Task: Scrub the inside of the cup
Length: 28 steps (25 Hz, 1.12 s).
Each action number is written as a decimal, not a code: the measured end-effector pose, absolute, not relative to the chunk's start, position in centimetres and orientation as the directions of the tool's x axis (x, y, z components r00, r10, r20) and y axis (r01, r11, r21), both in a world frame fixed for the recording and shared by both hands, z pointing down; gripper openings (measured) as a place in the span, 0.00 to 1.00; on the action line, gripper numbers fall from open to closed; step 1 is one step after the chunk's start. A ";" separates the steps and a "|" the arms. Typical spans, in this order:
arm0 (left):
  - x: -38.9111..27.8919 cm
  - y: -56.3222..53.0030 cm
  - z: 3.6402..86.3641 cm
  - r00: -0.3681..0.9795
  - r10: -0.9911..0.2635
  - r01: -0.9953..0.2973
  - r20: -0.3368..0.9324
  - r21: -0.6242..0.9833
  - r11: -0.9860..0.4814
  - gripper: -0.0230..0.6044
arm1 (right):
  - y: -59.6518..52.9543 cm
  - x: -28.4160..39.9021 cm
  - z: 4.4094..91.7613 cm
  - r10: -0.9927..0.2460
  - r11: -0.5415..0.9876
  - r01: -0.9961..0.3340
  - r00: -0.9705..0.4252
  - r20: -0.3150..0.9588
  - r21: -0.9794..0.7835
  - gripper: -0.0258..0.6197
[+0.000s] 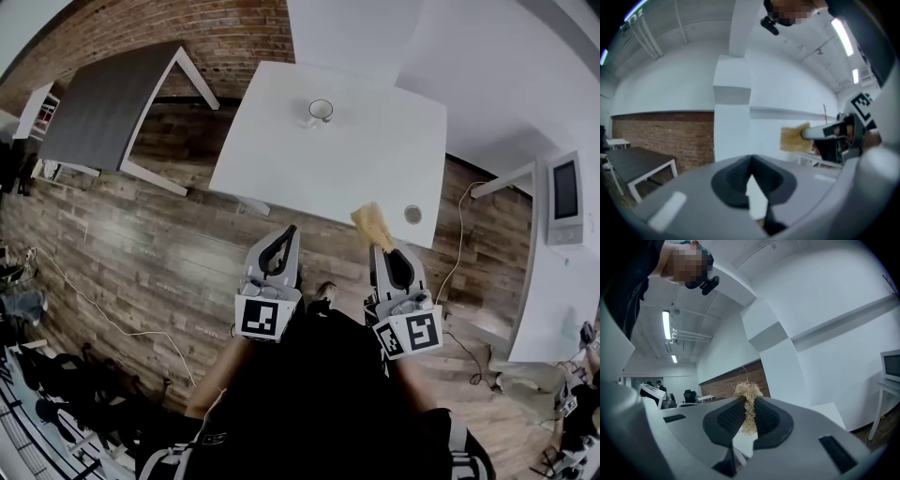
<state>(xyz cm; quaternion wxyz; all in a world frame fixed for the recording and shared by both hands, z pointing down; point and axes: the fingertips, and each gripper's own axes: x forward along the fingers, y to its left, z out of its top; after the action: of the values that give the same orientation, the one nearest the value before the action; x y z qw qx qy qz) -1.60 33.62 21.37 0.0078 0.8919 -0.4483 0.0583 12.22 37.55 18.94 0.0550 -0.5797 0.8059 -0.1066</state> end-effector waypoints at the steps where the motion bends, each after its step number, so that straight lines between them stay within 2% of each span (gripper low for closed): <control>1: -1.6 33.3 21.7 0.590 -0.799 -0.801 0.118 -0.039 -0.598 0.04 | 37.3 12.4 19.0 -0.947 0.303 -0.923 -0.320 0.039 -0.236 0.09; 28: -2.2 9.6 25.2 0.739 -0.655 -0.661 0.156 -0.016 -0.750 0.04 | 14.6 10.5 20.7 -0.967 0.156 -0.968 -0.190 0.169 -0.196 0.09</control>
<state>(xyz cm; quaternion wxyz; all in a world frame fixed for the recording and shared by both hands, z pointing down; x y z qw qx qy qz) -2.21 9.57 25.18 0.0202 0.9323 -0.3531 0.0762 10.46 14.64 20.67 -0.0021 -0.6364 0.7603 -0.1303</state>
